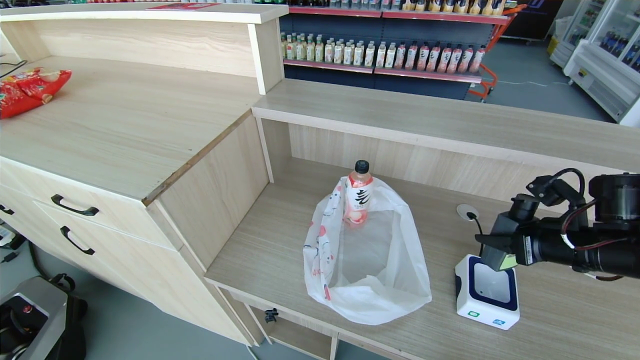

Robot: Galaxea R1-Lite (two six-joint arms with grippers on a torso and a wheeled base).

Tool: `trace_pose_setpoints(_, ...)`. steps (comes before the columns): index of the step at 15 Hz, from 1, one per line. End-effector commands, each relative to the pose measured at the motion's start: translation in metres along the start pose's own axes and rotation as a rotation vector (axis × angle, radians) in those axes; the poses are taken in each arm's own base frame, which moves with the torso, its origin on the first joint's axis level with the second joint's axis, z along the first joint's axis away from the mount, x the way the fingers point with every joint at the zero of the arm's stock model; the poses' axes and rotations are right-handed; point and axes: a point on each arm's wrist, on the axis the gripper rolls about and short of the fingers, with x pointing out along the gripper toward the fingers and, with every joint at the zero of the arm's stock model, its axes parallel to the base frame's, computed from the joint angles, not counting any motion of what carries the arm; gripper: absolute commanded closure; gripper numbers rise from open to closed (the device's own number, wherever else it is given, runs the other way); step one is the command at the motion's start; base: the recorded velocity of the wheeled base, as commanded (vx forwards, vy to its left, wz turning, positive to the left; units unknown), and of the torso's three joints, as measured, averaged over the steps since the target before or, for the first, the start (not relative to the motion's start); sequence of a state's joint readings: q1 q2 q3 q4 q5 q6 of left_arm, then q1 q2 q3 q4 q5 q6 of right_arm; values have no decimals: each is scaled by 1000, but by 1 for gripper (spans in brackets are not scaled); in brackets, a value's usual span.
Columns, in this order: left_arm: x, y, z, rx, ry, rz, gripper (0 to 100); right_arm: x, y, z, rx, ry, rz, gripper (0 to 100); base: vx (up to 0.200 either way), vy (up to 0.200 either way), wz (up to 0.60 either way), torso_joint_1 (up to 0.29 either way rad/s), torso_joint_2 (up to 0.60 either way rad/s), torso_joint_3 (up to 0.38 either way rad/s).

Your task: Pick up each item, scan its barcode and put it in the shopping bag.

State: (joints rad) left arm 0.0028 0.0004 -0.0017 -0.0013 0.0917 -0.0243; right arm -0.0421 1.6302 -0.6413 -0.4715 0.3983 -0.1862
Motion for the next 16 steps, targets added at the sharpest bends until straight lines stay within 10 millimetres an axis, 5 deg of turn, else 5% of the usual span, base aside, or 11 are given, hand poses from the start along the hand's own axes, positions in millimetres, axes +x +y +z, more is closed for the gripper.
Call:
trace_pose_setpoints(1, 0, 0, 0, 0, -1, 1, 0, -30, 11, 22, -96, -170, -24, 100, 0, 0, 0, 0, 0, 0)
trace_pose_setpoints(3, 0, 0, 0, 0, -1, 1, 0, -53, 15, 31, -247, -274, -80, 100, 0, 0, 0, 0, 0, 0)
trace_pose_setpoints(4, 0, 0, 0, 0, -1, 1, 0, -82, 11, 29, -349, -333, -184, 100, 0, 0, 0, 0, 0, 0)
trace_pose_setpoints(7, 0, 0, 0, 0, -1, 1, 0, -116, 21, 21, -391, -384, -254, 100, 0, 0, 0, 0, 0, 0)
trace_pose_setpoints(16, 0, 0, 0, 0, -1, 1, 0, -121, 26, 15, -397, -385, -254, 100, 0, 0, 133, 1, -1, -1)
